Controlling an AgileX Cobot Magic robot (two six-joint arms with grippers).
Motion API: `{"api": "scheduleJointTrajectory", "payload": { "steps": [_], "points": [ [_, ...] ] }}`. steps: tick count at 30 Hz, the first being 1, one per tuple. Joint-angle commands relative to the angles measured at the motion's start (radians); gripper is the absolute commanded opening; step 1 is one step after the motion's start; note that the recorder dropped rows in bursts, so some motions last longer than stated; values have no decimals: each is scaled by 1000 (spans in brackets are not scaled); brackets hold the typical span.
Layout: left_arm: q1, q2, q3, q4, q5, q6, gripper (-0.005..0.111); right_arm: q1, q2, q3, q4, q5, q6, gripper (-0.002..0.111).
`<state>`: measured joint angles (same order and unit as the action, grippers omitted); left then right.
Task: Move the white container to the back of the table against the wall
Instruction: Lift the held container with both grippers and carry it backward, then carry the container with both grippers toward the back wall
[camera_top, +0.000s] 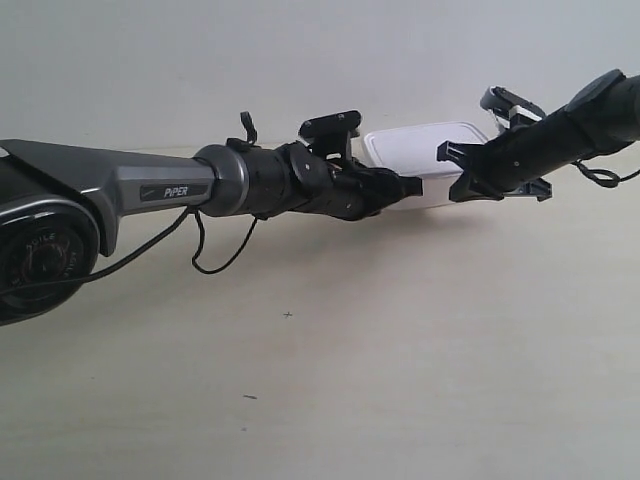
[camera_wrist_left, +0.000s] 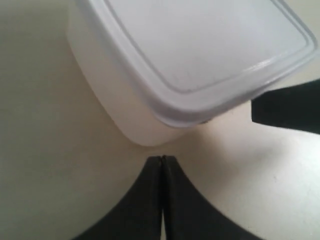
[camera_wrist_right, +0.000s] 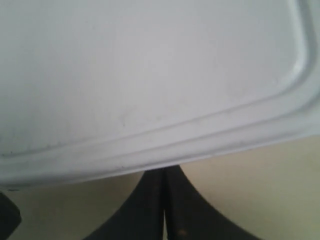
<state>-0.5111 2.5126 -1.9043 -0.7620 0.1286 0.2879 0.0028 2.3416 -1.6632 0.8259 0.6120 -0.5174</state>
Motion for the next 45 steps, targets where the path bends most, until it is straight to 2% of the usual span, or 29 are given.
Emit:
{"api": "scheduleJointTrajectory", "payload": {
  "steps": [1,18,45],
  "points": [
    [4,-27,-6,0,16,40,0,19,21,-62,30,-8,-13,0],
    [33,-35,-6,0,25,48,0,32,119,-237,21,-6,68,0],
    [33,-35,-6,0,25,48,0,91,138,-241,5,-175,74,0]
  ]
}}
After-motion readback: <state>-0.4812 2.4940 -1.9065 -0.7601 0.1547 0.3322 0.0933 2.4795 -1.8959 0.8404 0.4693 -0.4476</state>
